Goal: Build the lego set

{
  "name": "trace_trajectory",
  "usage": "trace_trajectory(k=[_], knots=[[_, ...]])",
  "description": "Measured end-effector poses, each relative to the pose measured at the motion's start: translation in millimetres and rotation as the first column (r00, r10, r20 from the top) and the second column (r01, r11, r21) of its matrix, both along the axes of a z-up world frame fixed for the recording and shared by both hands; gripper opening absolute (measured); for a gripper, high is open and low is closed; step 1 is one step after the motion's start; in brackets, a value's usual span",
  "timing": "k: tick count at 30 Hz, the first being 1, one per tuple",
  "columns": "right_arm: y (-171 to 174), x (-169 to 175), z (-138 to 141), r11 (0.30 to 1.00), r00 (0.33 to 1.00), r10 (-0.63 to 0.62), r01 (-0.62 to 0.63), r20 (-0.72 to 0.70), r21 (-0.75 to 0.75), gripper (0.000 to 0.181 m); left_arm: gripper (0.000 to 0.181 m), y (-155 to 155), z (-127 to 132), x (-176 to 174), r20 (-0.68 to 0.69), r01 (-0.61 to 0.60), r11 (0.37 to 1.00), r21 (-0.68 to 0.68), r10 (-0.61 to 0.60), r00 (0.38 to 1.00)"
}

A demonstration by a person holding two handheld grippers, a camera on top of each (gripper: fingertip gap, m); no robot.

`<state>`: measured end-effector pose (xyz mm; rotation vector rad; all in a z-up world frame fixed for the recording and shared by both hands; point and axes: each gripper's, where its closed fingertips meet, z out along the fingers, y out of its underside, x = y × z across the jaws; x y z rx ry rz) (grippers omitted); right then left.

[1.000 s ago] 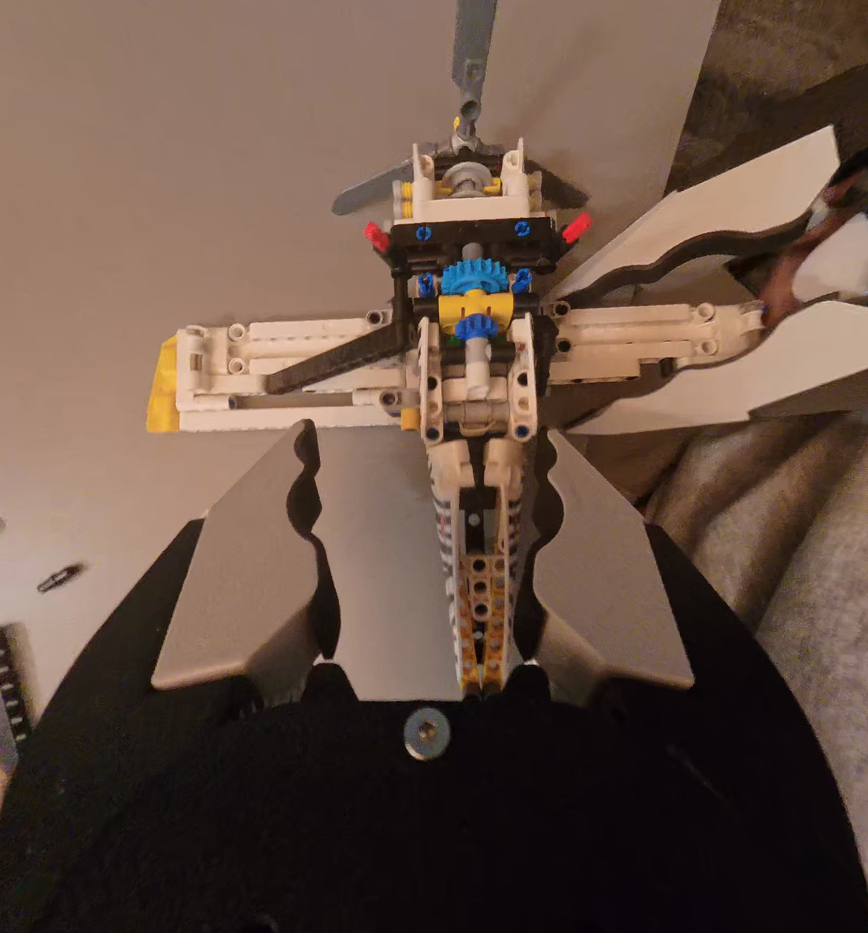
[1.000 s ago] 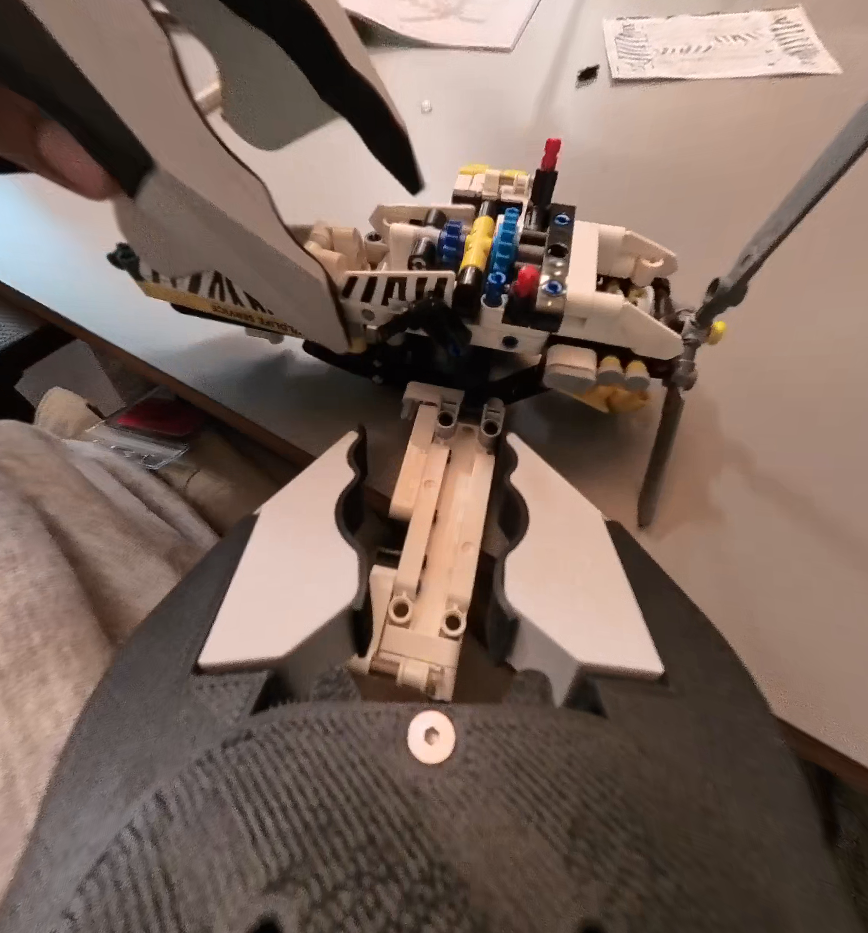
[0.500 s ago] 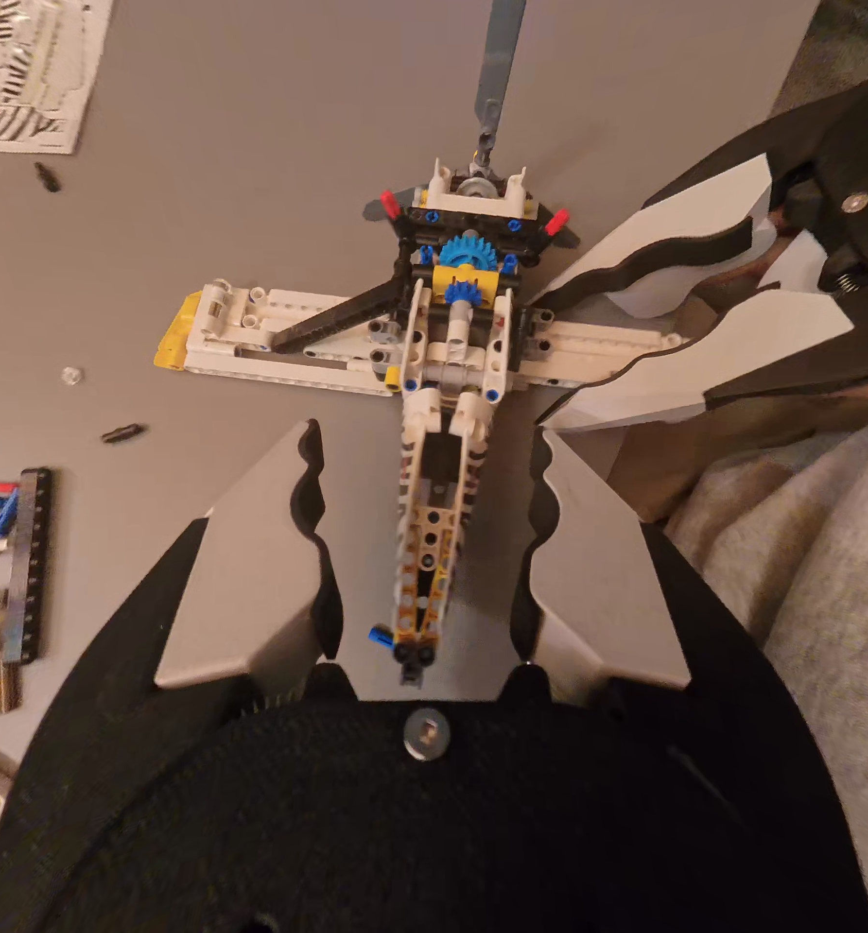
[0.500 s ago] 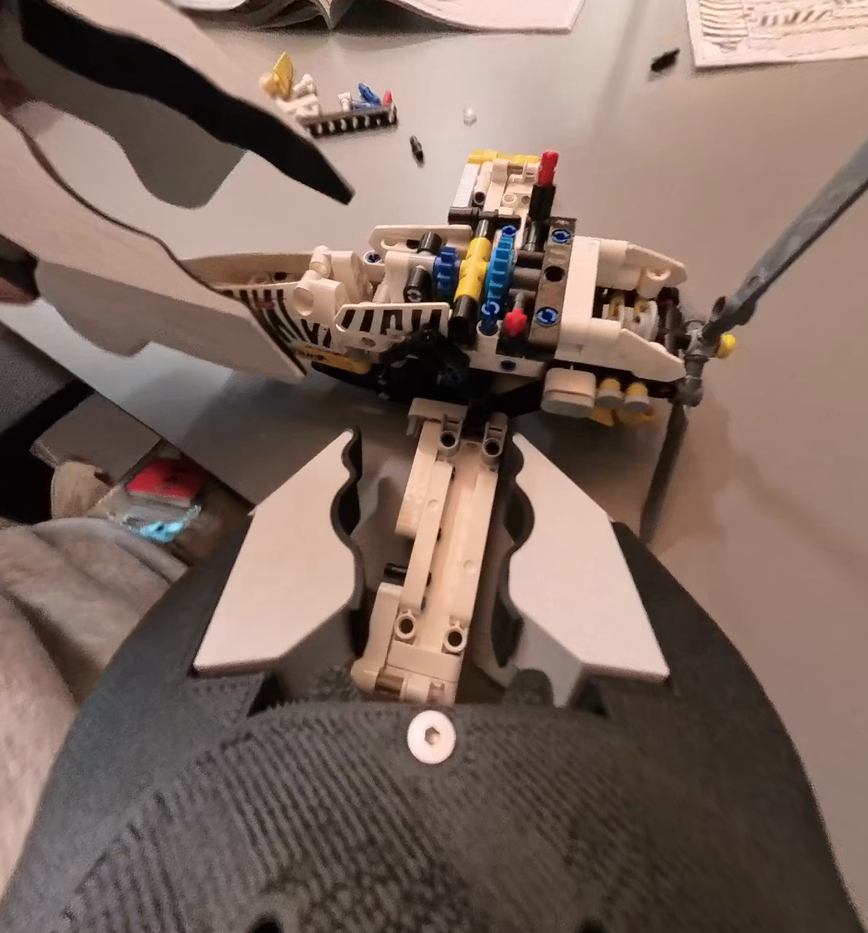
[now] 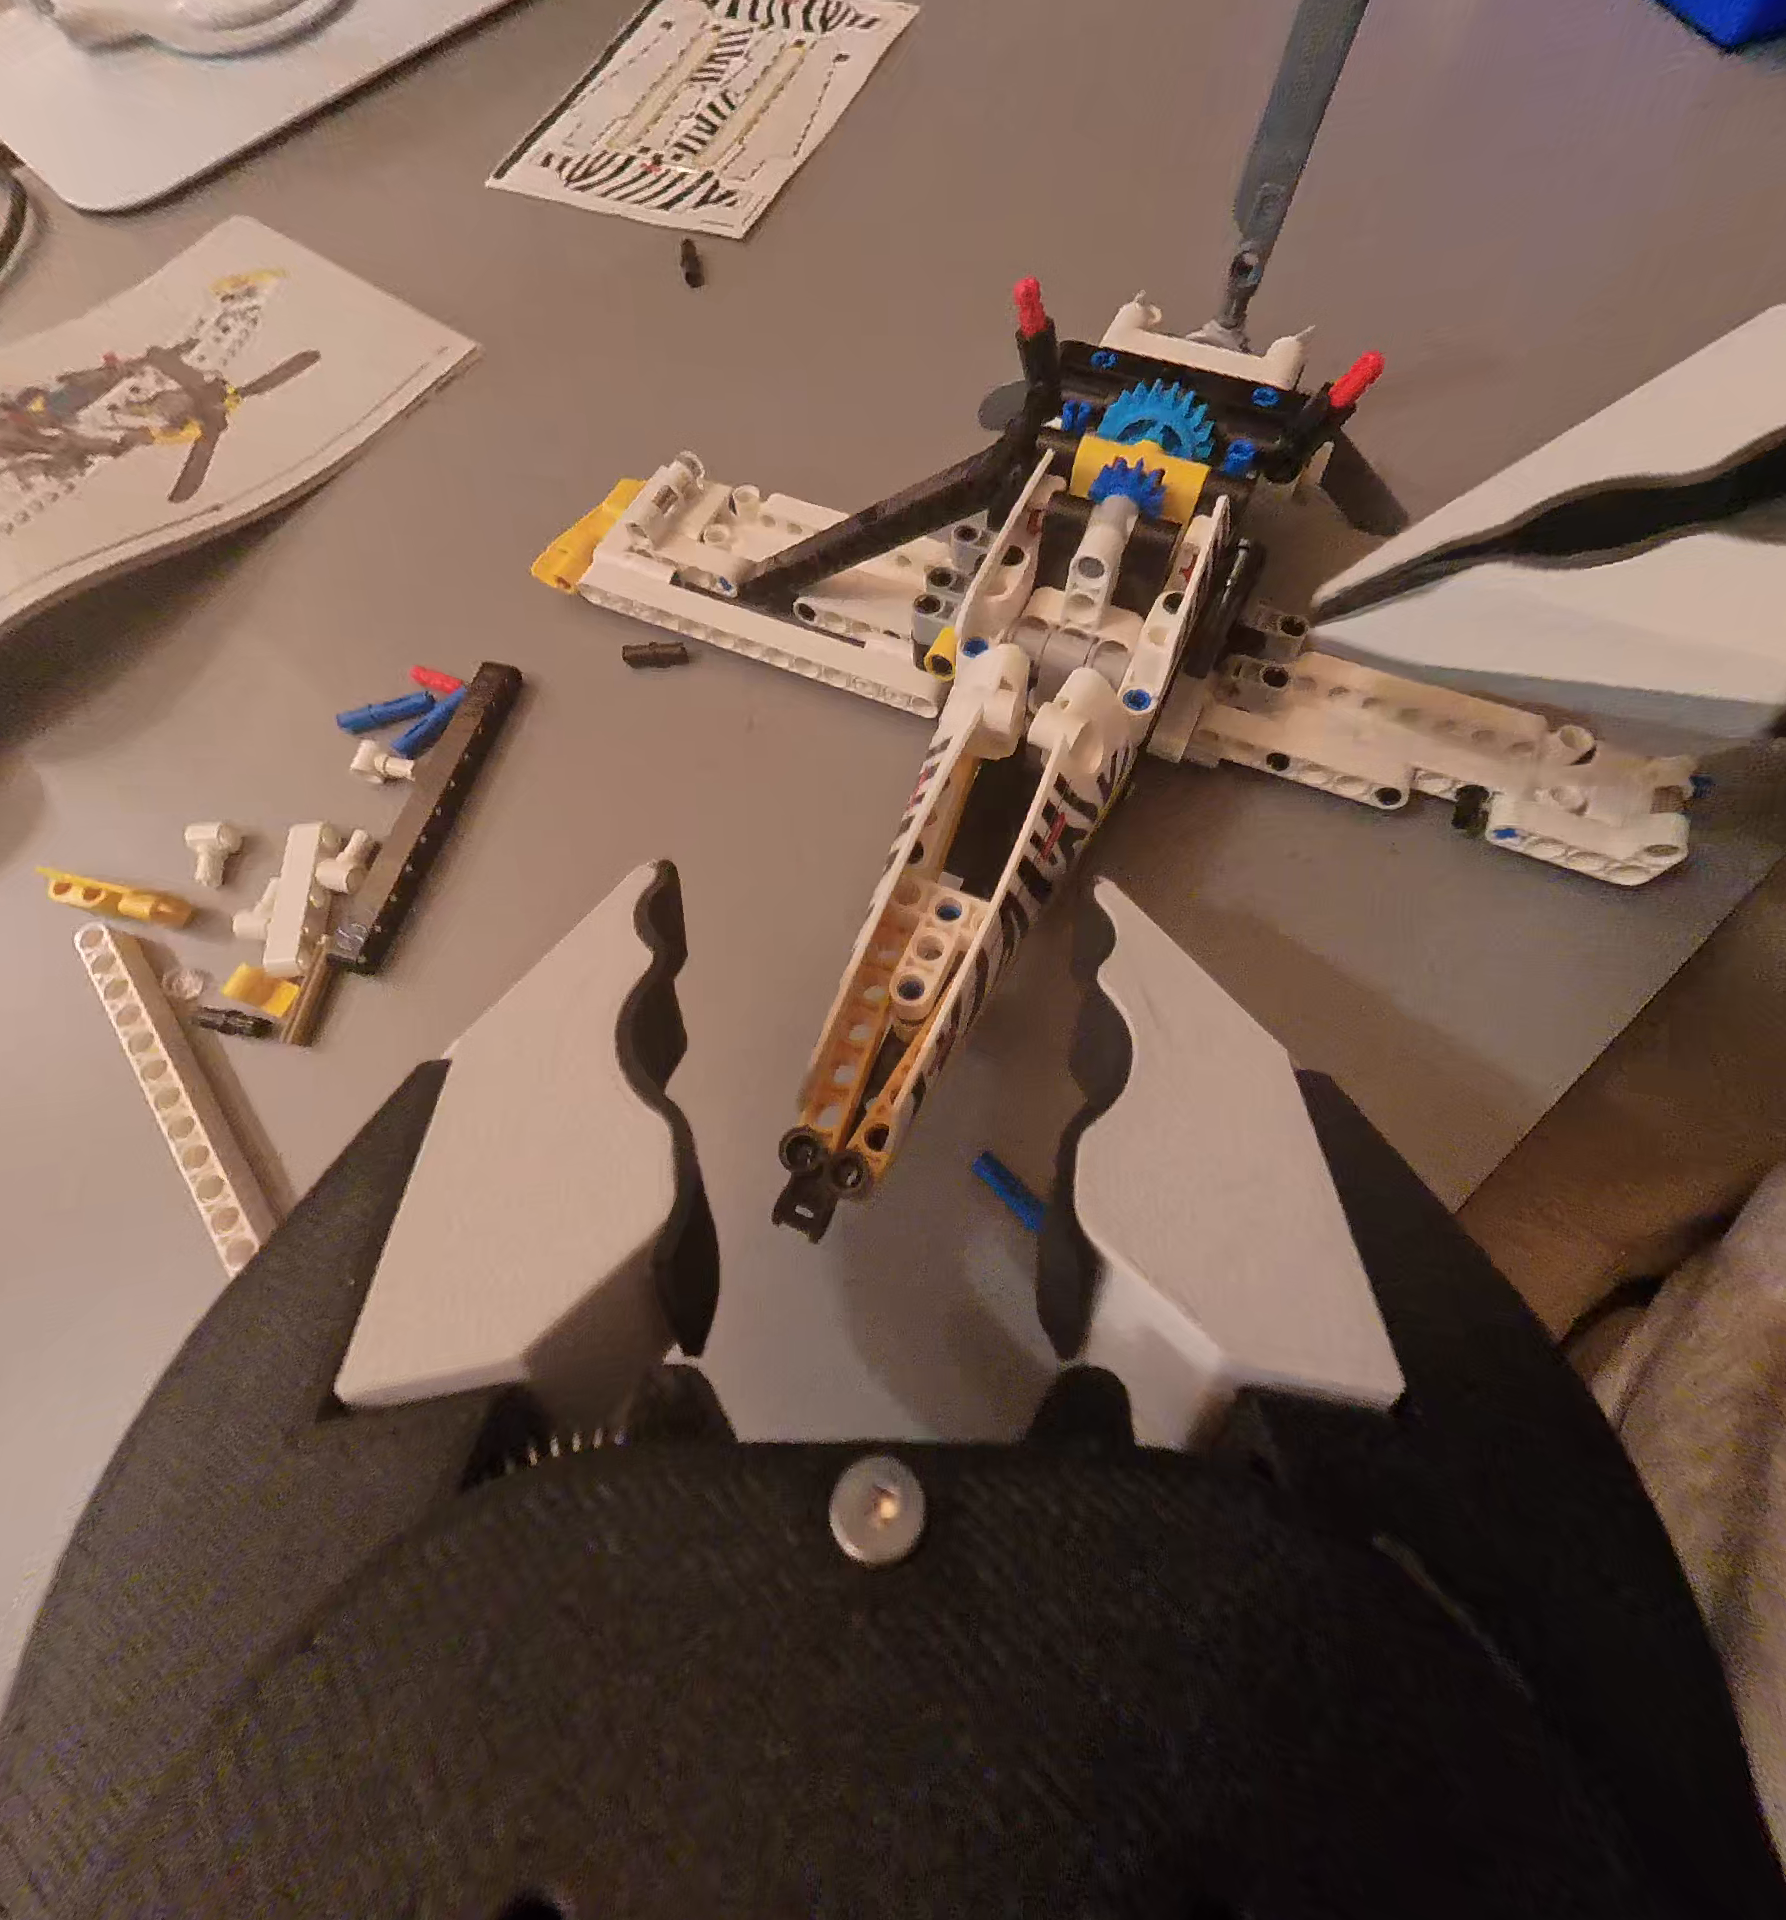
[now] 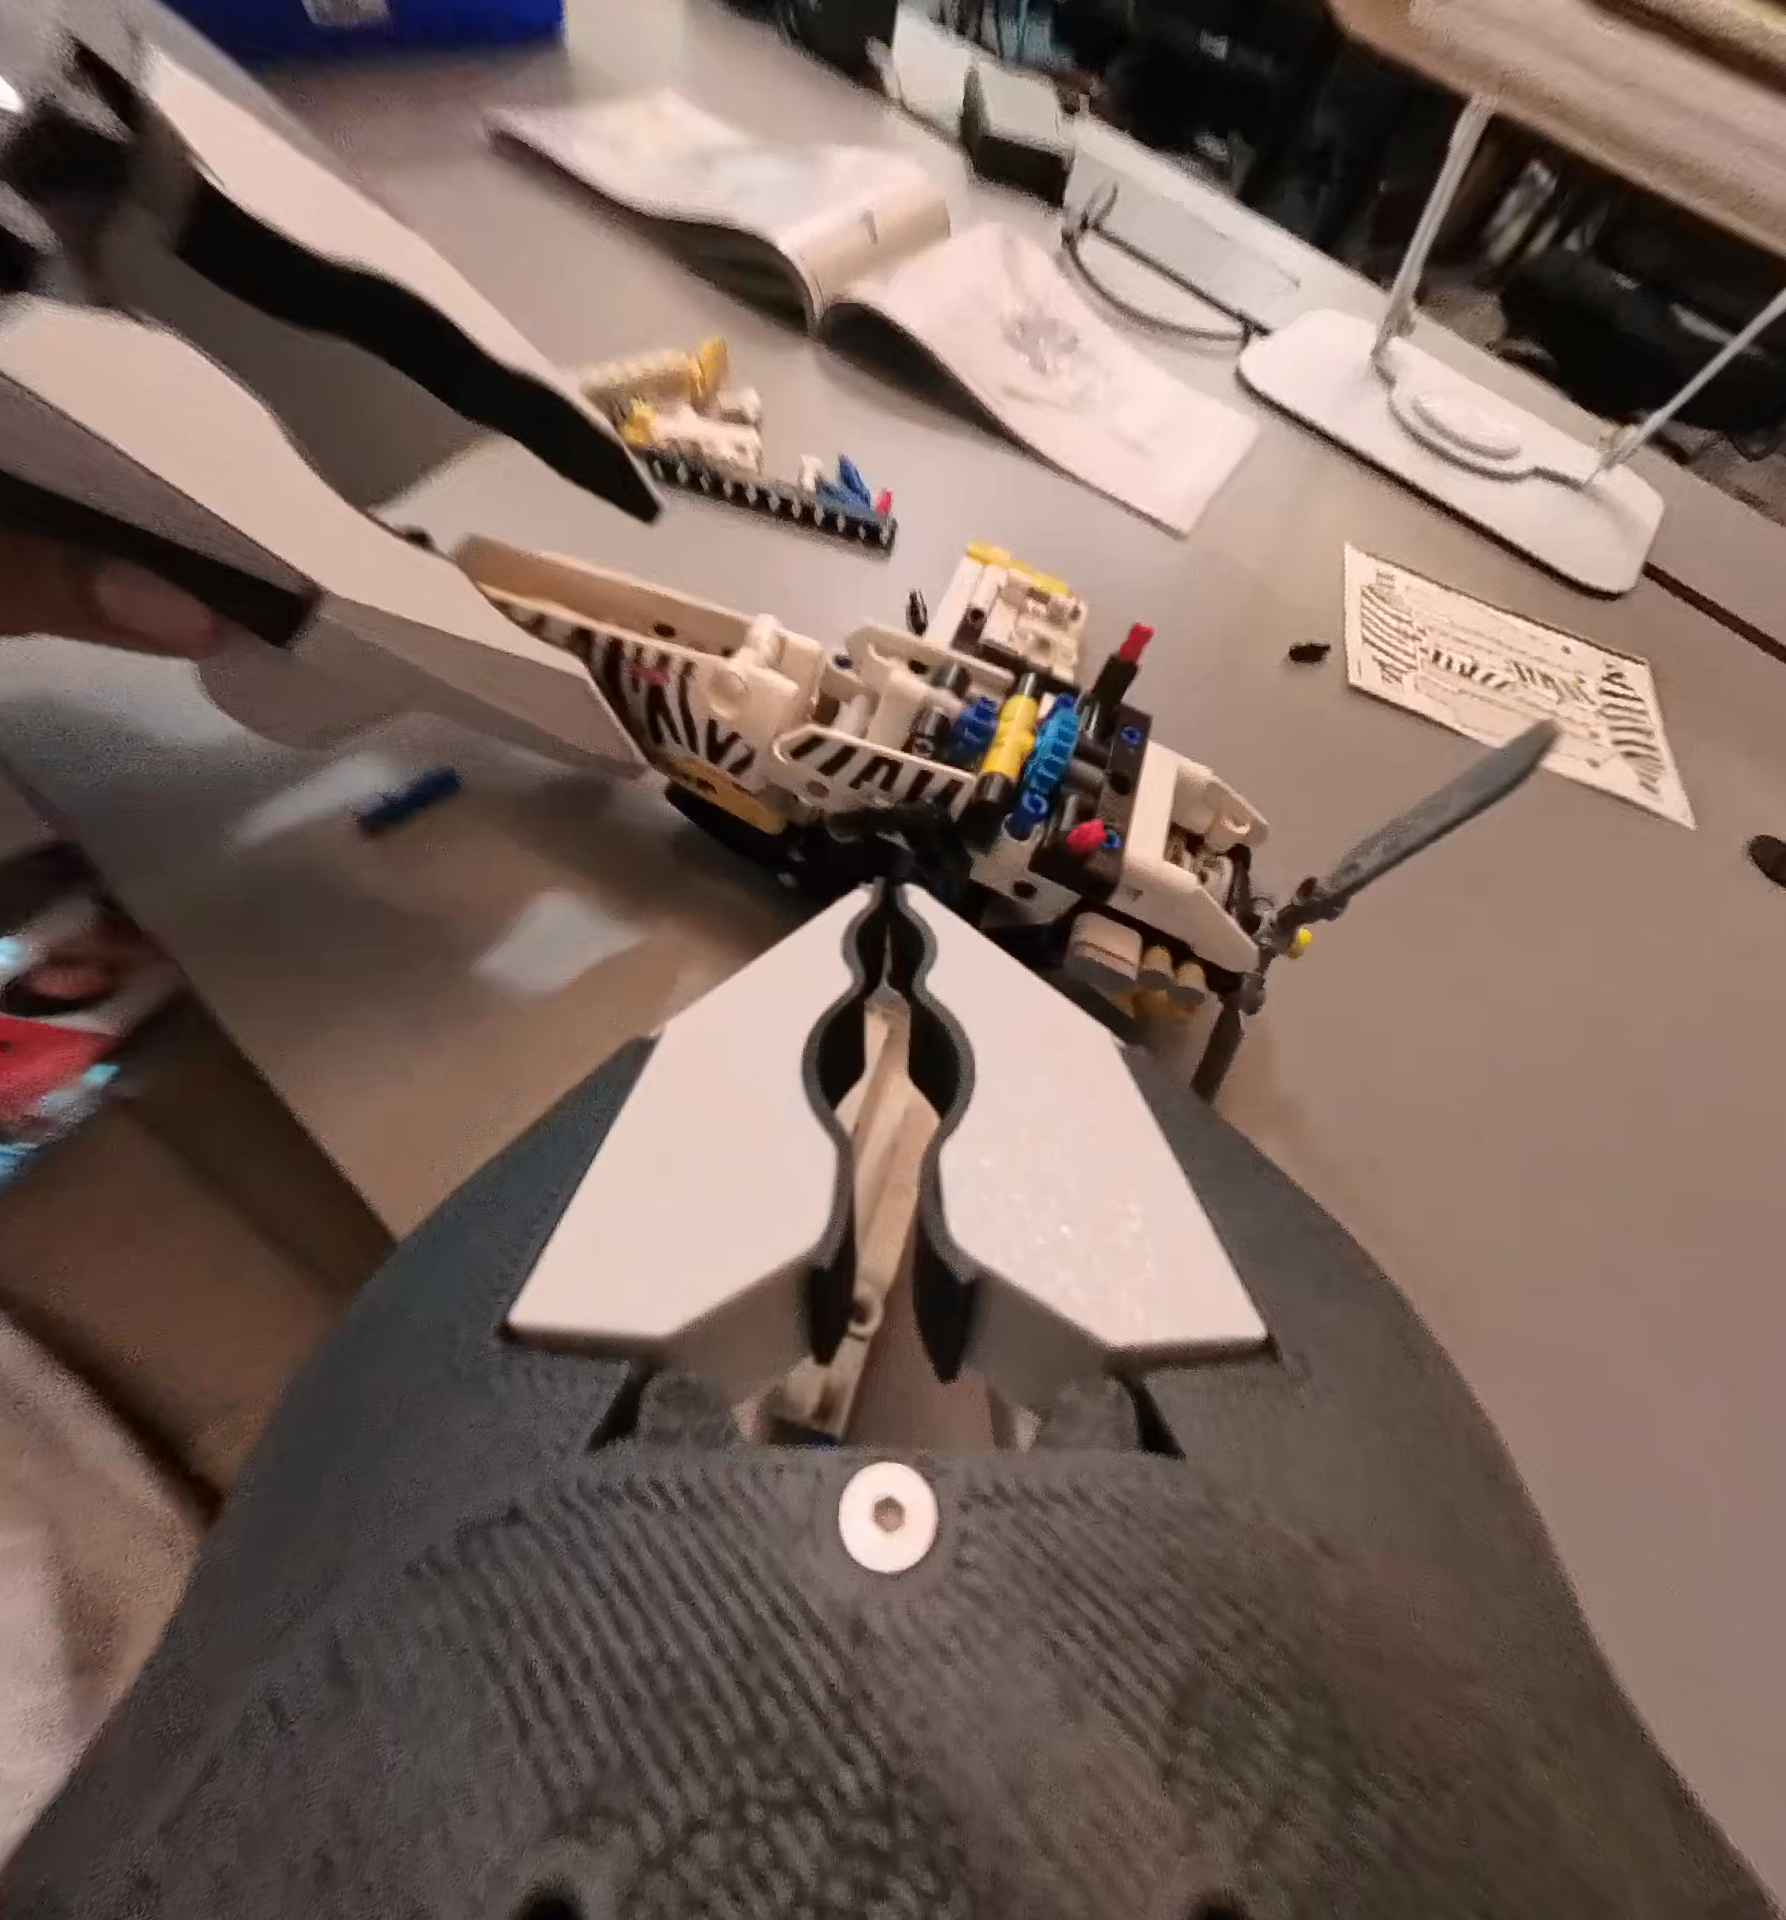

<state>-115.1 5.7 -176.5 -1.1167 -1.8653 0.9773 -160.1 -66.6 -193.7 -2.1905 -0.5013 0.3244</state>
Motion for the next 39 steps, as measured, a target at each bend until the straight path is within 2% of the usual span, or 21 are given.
trace_trajectory(k=[4,7,11,15,18,21,28,35,39], knots=[[-5,-11,-21,0.998,0.997,0.017,-0.022,0.076,0.066,0.0,0.068,1,-5,4,0.03,0.0,1.0,0.022,-0.001,1.0],[-10,-15,-7,0.997,0.999,0.034,-0.035,0.006,0.069,0.0,0.049,4,-8,8,0.053,0.019,0.999,0.026,-0.02,0.998],[-6,-17,-4,0.997,1.0,0.017,-0.016,-0.012,0.076,0.0,0.032,10,-13,20,0.123,0.074,0.996,0.043,-0.079,0.989],[-17,-18,8,0.997,0.996,0.067,-0.07,-0.064,-0.044,0.0,0.03,10,-13,21,0.124,0.1,0.994,0.037,-0.104,0.987],[-11,-17,-6,0.998,0.998,0.046,-0.044,0.036,-0.036,0.0,0.03,10,-13,20,0.134,0.1,0.994,0.044,-0.105,0.985],[-1,-19,-16,1.0,0.997,0.009,-0.008,0.078,-0.011,0.0,0.03,10,-14,21,0.137,0.113,0.993,0.043,-0.118,0.984],[-8,-26,-9,0.999,0.999,0.045,-0.046,0.018,0.019,0.0,0.029,8,-19,24,0.141,0.146,0.989,0.002,-0.145,0.979],[-7,-26,2,0.991,0.998,0.065,-0.065,-0.002,-0.115,0.0,0.03,8,-20,24,0.151,0.153,0.988,0.004,-0.152,0.977],[-7,-26,3,0.989,0.998,0.064,-0.064,-0.007,-0.13,0.0,0.03,8,-20,24,0.152,0.148,0.989,0.001,-0.147,0.977]])
